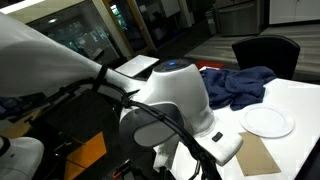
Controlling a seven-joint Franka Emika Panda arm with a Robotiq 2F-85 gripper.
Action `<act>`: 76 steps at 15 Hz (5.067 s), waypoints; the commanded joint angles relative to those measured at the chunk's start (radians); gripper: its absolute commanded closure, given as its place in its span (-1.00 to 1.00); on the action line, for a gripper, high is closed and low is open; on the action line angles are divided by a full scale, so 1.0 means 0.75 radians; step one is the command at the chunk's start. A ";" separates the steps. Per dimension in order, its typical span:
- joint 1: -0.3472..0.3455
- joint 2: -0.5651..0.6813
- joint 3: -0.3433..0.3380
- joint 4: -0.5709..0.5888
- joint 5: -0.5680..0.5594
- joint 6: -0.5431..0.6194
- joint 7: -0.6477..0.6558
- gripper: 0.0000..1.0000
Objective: Pick up the yellow marker and put it inside the mug
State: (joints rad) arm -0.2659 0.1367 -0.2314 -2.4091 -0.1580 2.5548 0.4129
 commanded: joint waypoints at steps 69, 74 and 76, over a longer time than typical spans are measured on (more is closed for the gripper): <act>0.351 -0.326 0.126 -0.124 -0.601 -0.297 0.454 0.90; 0.384 -0.292 0.295 -0.087 -0.524 -0.336 0.477 0.90; 0.393 -0.285 0.340 -0.074 -0.478 -0.319 0.467 0.90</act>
State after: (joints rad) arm 0.0211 -0.0767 -0.0192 -2.4823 -0.5583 2.3378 0.7541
